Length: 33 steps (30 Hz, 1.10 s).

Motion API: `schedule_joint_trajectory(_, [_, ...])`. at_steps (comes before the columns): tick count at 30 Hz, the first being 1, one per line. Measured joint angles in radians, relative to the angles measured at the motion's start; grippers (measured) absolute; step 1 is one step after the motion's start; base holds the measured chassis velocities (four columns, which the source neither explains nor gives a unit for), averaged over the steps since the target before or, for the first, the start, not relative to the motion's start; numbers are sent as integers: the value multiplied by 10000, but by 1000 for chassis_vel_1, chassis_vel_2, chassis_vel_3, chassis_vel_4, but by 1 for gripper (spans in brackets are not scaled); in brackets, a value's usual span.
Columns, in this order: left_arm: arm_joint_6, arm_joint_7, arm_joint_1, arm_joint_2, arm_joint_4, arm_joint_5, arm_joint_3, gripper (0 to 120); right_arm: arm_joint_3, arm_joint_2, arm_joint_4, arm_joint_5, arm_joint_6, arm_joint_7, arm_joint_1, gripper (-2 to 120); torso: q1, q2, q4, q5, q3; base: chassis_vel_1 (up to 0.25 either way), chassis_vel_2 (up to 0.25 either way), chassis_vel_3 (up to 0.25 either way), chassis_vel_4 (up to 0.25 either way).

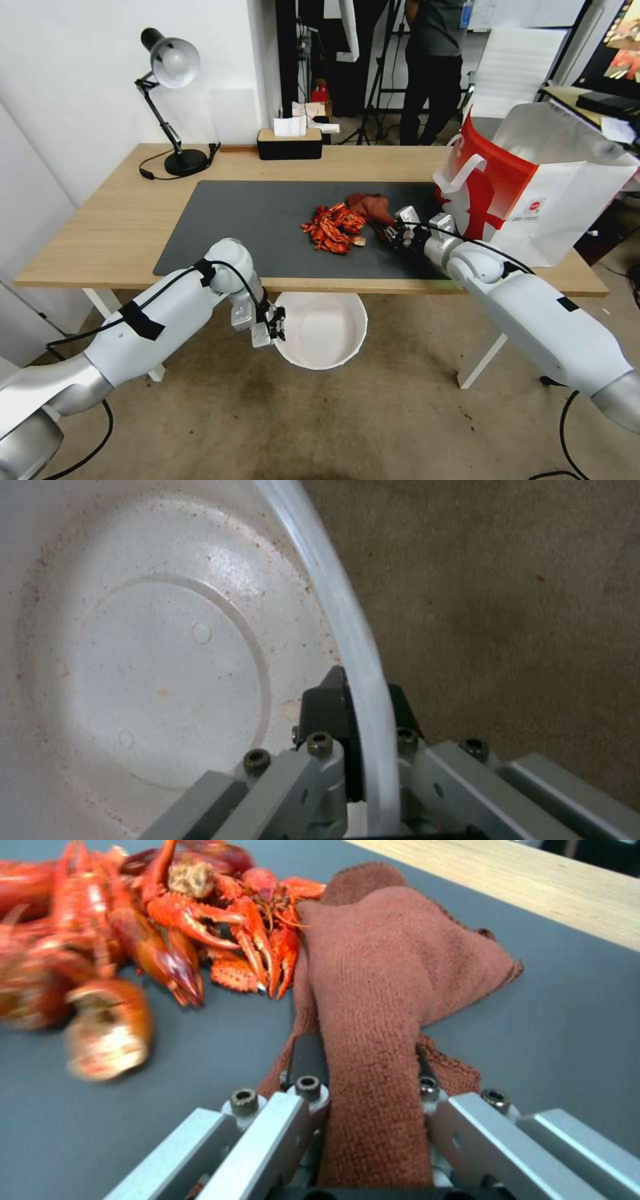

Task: Sweep shrimp from table into container with towel, then put container into takeout bag.

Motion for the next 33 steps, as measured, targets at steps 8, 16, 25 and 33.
schedule_joint_trajectory(8, [0,15,1,69,-99,11,-23,0,9,-326,246,-72,308,-786,-259,5,-1,1,2,1,0,0,0,0,0])
schedule_joint_trajectory(16, [-22,20,8,111,-83,51,-93,0,71,-623,576,-73,722,-1533,-593,5,0,1,-1,1,2,0,0,0,0])
schedule_joint_trajectory(25, [-23,35,-21,116,-124,58,-96,0,226,-771,1132,-136,846,-1675,-1052,5,0,0,0,1,2,0,0,0,0])
schedule_joint_trajectory(33, [38,198,6,119,-193,-68,-82,0,405,-812,1572,-302,848,-1502,-1535,5,1,0,1,1,1,0,0,0,0])
